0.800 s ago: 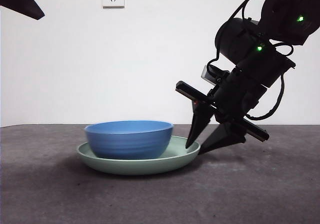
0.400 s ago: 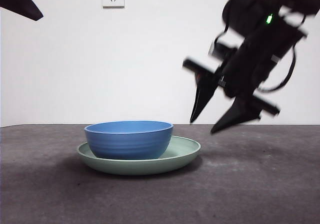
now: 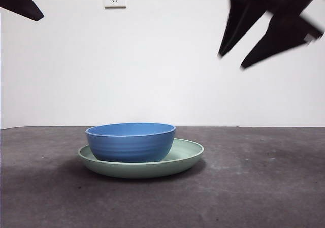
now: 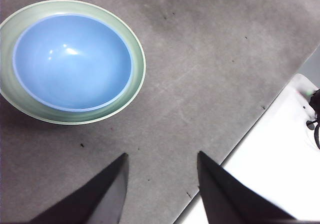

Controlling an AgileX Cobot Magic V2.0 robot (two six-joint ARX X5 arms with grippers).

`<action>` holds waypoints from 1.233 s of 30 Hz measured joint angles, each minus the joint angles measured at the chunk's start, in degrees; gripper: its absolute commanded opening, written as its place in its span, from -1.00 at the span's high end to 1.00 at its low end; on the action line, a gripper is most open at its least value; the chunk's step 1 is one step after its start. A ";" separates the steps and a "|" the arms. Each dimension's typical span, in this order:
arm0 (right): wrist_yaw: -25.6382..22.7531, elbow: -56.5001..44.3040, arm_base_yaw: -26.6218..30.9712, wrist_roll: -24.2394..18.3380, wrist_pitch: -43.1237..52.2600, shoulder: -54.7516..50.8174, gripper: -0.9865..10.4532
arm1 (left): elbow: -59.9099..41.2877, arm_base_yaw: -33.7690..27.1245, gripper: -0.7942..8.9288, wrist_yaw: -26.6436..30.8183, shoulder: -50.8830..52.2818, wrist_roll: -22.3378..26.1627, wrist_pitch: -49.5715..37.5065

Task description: Pick up the blue bowl, put it on the green plate, put it on desk

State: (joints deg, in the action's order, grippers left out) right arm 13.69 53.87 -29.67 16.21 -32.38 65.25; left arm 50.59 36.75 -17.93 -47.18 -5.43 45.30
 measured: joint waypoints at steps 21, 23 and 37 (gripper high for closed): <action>-0.02 0.00 -7.67 -5.92 -19.45 -20.46 0.43 | 0.00 0.00 0.38 0.00 0.00 0.00 0.02; -0.02 0.00 -7.67 -5.92 -19.45 -20.39 0.43 | 0.00 0.00 0.38 0.00 0.00 0.00 0.02; -0.07 0.00 -7.67 -5.92 -20.24 -20.39 0.81 | 0.00 0.00 0.82 0.00 0.00 -0.02 0.02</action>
State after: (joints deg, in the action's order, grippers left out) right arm 13.63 53.87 -37.34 10.28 -52.62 44.86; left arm 50.59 36.75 -17.93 -47.18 -5.45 45.32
